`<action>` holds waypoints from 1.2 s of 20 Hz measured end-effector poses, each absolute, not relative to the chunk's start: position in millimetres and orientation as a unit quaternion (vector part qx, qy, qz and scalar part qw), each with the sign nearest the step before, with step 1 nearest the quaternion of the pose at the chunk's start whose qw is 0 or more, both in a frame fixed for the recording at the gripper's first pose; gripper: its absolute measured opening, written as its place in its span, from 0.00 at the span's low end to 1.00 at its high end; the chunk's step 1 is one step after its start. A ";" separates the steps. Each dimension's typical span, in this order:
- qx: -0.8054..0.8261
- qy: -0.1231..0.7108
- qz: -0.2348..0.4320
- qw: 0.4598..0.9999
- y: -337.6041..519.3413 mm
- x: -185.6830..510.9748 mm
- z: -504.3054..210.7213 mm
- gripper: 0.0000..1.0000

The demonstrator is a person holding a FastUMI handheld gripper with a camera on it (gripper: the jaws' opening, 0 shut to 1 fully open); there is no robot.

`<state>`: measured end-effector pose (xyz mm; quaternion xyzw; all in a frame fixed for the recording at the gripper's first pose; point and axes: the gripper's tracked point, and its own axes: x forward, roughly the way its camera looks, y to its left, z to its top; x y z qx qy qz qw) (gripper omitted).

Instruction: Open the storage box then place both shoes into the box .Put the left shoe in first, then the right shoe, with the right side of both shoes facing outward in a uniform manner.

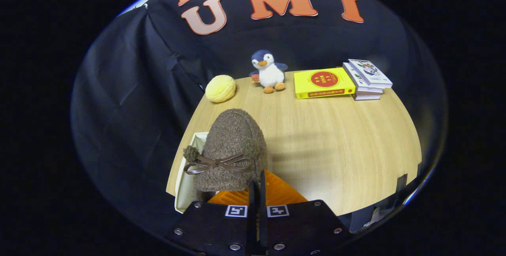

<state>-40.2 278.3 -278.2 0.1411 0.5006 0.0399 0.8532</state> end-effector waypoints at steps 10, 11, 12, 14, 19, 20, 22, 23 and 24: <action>0.051 0.573 0.030 0.817 323.5 -57.7 -351.8 0.09; 0.058 0.580 0.040 0.811 329.5 -62.7 -353.4 0.12; 0.068 0.582 0.050 0.809 333.2 -65.9 -349.2 0.18; 0.082 0.573 0.063 0.813 333.3 -65.4 -335.9 0.27; 0.104 0.517 0.084 0.846 300.4 -45.7 -294.1 0.46; 0.103 0.500 0.086 0.856 288.2 -40.5 -282.5 0.54; 0.095 0.461 0.085 0.878 259.5 -32.2 -261.1 0.64; 0.092 0.441 0.083 0.889 244.3 -28.0 -251.4 0.67; 0.089 0.420 0.079 0.900 228.0 -24.0 -240.0 0.72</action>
